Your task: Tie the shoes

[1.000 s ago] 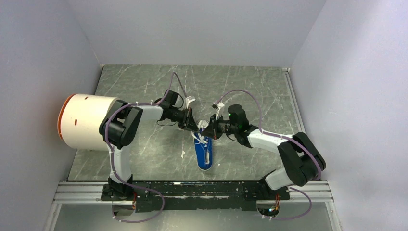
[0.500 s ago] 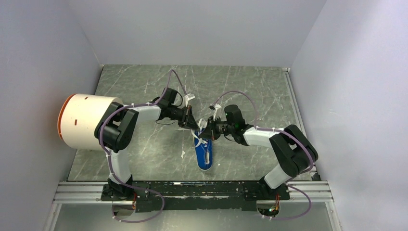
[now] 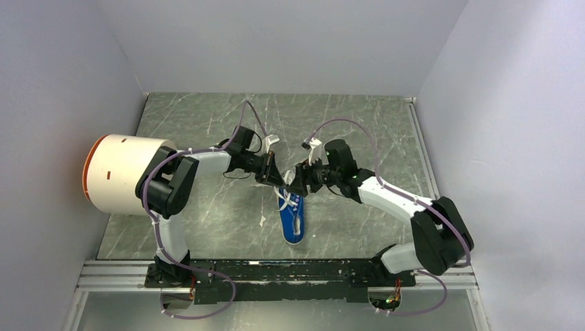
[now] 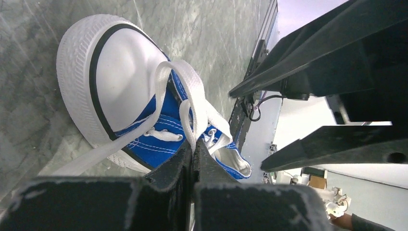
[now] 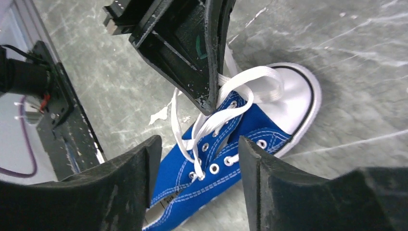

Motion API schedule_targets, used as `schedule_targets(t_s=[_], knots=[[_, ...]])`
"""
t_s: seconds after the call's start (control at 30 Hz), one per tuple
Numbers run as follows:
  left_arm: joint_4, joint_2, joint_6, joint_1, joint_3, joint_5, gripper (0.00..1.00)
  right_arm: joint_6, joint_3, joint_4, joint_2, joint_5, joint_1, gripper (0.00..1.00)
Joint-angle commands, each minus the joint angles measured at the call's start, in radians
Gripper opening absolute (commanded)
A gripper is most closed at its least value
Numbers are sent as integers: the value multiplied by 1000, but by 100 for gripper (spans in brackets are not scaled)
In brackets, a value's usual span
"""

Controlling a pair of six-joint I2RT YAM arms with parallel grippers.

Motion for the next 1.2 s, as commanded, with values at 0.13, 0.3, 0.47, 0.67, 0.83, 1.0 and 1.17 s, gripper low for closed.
schedule_targets(t_s=[0.13,0.3,0.47,0.67,0.83,1.0,1.17], knots=[[-63,15,16,-2,54,6,5,-608,92,-289,-96,17,108,69],[-85,26,22,0,72,15,5,-1051,158,-400,-5,-10,254,66],[-122,26,49,-1,92,10,5,-1152,249,-448,164,132,358,58],[-98,15,33,-1,74,13,5,-1215,301,-464,249,314,409,57],[-107,11,46,0,61,10,5,-1243,334,-518,271,388,418,57],[-109,18,52,0,66,14,5,-1250,352,-565,290,405,419,57],[-117,28,58,2,85,15,5,-1269,359,-584,310,400,420,55]])
